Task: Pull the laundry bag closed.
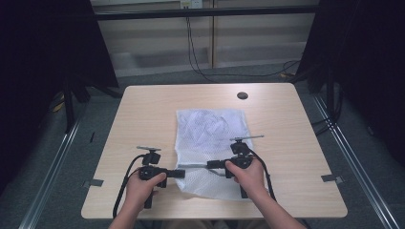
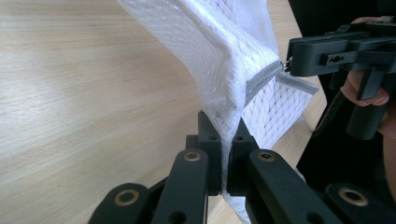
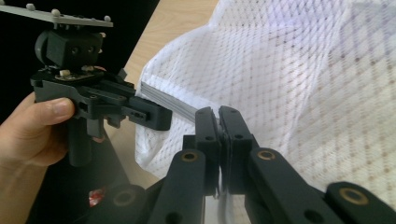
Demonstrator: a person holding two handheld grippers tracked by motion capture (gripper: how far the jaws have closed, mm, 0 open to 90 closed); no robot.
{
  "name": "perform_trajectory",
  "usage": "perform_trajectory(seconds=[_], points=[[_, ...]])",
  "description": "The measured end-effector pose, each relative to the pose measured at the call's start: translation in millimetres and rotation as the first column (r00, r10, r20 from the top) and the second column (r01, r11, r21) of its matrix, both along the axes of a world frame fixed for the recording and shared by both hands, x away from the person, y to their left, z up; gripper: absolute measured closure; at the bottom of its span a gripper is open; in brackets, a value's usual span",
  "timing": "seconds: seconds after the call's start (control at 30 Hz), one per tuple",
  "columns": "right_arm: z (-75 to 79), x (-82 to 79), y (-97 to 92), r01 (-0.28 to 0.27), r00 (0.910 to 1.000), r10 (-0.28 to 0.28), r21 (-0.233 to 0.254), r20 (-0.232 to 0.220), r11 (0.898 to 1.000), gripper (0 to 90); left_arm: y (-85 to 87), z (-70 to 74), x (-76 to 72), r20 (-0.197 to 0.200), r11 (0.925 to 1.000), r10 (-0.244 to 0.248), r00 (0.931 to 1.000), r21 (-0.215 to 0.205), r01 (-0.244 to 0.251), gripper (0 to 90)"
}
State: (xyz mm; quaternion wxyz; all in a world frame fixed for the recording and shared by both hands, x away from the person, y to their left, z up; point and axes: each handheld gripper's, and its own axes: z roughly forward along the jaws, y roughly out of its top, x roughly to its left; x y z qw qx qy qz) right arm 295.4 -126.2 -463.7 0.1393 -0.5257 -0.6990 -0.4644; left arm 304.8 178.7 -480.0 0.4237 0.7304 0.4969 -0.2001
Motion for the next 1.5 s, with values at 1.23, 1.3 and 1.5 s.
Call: perform_trajectory(seconds=[1.23, 1.3, 1.5], points=[[-5.7, 0.4, -16.9, 0.006, 0.9999, -0.005, 0.027, -0.015, 1.000, 87.4, 4.8, -2.4, 0.2, -0.005, 0.9998, 0.015, 0.9999, 0.009, -0.015, 88.3], [-6.4, 0.7, -17.5, 0.002, 0.9999, -0.001, 0.027, -0.014, 1.000, 87.4, 5.1, -2.4, 0.1, 0.002, 0.9999, 0.002, 1.0000, 0.017, -0.002, 88.3], [-7.3, 0.9, -18.6, 0.007, 0.9998, -0.006, 0.032, -0.019, 0.999, 87.4, 4.5, -1.6, -0.3, -0.004, 0.9999, 0.005, 1.0000, 0.012, -0.005, 88.2]])
